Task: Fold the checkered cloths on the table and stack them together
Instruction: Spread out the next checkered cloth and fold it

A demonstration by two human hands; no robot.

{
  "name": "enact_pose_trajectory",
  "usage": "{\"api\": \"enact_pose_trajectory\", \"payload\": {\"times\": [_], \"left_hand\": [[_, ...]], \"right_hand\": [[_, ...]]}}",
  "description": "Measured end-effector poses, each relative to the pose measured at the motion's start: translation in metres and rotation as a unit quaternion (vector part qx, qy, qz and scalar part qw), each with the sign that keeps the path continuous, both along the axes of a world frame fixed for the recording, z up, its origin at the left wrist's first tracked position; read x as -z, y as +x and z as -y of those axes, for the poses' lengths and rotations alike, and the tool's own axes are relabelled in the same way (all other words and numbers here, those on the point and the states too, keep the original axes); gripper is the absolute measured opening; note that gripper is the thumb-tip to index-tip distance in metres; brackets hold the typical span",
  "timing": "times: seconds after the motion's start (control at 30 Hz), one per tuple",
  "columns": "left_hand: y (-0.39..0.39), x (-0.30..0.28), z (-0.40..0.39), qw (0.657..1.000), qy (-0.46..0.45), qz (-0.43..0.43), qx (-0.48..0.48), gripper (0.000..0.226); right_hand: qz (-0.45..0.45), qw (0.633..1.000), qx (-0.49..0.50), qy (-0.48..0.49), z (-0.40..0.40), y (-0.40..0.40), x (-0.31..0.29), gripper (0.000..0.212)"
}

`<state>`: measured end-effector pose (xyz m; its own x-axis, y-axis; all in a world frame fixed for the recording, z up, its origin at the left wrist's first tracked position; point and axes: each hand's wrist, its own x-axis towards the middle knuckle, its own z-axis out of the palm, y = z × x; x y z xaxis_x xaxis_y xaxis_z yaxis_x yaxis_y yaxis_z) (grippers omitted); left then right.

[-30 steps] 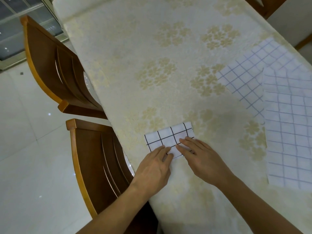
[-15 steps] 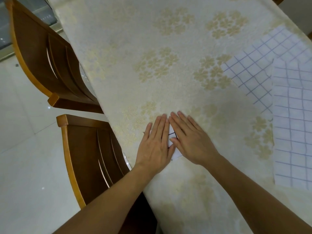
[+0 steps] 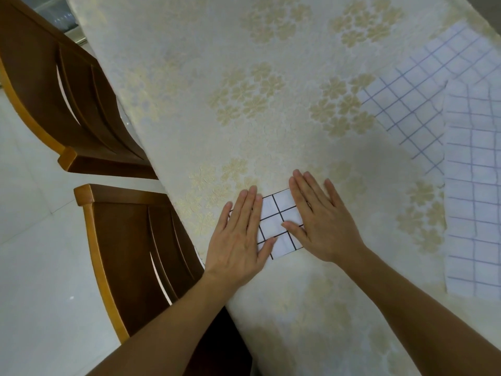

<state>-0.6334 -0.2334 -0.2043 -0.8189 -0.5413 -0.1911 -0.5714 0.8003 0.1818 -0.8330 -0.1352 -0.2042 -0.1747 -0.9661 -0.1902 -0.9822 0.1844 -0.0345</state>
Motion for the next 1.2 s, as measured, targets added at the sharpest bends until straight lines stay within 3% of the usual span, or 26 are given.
{"api": "enact_pose_trajectory", "payload": {"times": [0.1,0.3,0.57,0.7,0.83,0.93,1.03,1.2], "left_hand": [[0.004,-0.004,0.001,1.000,-0.014,0.005,-0.015,0.080],[-0.011,0.001,-0.006,0.999,0.013,-0.028,-0.028,0.077],[0.003,-0.003,-0.001,0.999,0.005,0.007,-0.051,0.081],[0.009,-0.015,0.001,0.991,0.070,-0.059,-0.099,0.071],[0.020,-0.041,0.000,0.941,0.100,-0.179,-0.269,0.045],[0.023,-0.052,-0.007,0.881,0.172,-0.200,-0.392,0.028],[0.023,-0.053,-0.014,0.843,0.211,-0.169,-0.464,0.018],[0.013,-0.053,-0.019,0.815,0.222,-0.134,-0.518,0.021]], "right_hand": [[-0.002,1.000,0.014,-0.011,0.002,0.002,-0.006,0.078],[0.006,0.997,-0.075,-0.007,0.015,0.011,-0.002,0.074],[0.002,1.000,-0.012,0.016,0.001,-0.016,-0.004,0.084],[0.039,0.999,0.022,0.015,0.001,-0.011,-0.009,0.077],[0.116,0.979,0.139,-0.090,-0.004,-0.008,-0.024,0.058],[0.119,0.957,0.209,-0.165,-0.007,-0.003,-0.030,0.034],[0.147,0.940,0.272,-0.141,-0.009,-0.001,-0.031,0.021],[0.207,0.904,0.368,-0.069,-0.004,0.003,-0.032,0.032]]}}
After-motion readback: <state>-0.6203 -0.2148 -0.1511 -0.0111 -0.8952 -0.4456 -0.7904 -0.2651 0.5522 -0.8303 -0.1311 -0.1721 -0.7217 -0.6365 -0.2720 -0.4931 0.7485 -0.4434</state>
